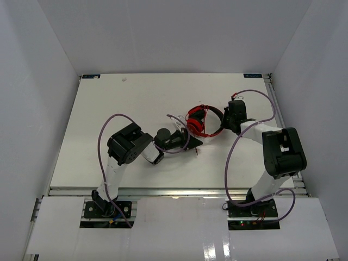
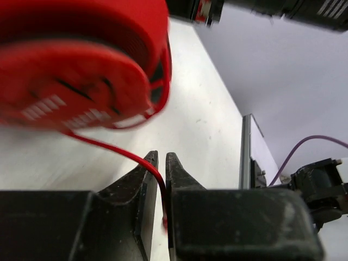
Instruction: Wrap the headphones
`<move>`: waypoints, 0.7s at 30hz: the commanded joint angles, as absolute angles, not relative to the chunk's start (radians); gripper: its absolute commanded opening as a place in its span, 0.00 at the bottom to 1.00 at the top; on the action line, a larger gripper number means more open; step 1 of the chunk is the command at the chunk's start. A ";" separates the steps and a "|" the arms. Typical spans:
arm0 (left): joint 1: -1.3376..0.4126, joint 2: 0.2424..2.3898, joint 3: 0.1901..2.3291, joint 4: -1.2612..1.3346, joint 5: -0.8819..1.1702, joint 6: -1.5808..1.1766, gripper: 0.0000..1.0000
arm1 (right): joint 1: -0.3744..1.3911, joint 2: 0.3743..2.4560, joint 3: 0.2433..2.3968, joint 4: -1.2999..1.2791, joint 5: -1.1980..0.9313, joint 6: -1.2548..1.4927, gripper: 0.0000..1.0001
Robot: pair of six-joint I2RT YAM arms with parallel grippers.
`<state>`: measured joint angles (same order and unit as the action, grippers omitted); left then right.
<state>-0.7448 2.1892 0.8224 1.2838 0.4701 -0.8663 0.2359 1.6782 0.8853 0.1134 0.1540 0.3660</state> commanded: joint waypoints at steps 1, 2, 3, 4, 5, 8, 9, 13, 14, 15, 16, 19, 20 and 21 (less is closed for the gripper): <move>-0.756 2.195 0.824 1.276 0.522 -0.925 0.27 | 0.229 1.733 1.017 0.239 0.232 0.434 0.08; -0.756 2.195 0.814 1.279 0.522 -0.931 0.29 | 0.229 1.746 1.032 0.228 0.233 0.443 0.08; -0.756 2.195 0.806 1.282 0.522 -0.936 0.31 | 0.229 1.757 1.045 0.217 0.233 0.452 0.08; -0.756 2.196 0.796 1.289 0.522 -0.939 0.33 | 0.230 1.771 1.061 0.204 0.232 0.463 0.08; -0.756 2.197 0.787 1.298 0.523 -0.943 0.35 | 0.234 1.785 1.077 0.192 0.233 0.472 0.08; -0.756 2.194 0.759 1.321 0.525 -0.964 0.43 | 0.256 1.825 1.109 0.168 0.248 0.482 0.08; -0.756 2.190 0.750 1.328 0.524 -0.965 0.44 | 0.272 1.834 1.123 0.157 0.267 0.479 0.08; -0.757 2.126 0.687 1.330 0.514 -0.943 0.52 | 0.334 1.852 1.146 0.148 0.286 0.469 0.08; -0.756 2.101 0.667 1.324 0.510 -0.934 0.54 | 0.346 1.856 1.148 0.149 0.287 0.466 0.09; -0.756 2.071 0.652 1.315 0.505 -0.922 0.56 | 0.351 1.863 1.149 0.150 0.289 0.462 0.09; -0.756 2.041 0.636 1.304 0.500 -0.909 0.57 | 0.356 1.870 1.151 0.150 0.291 0.458 0.10; -0.756 1.960 0.573 1.251 0.506 -0.863 0.59 | 0.353 1.884 1.153 0.154 0.294 0.435 0.23; -0.756 1.926 0.554 1.230 0.509 -0.846 0.60 | 0.352 1.886 1.153 0.156 0.294 0.423 0.31; -0.756 1.865 0.521 1.207 0.508 -0.831 0.61 | 0.349 1.885 1.152 0.159 0.286 0.400 0.41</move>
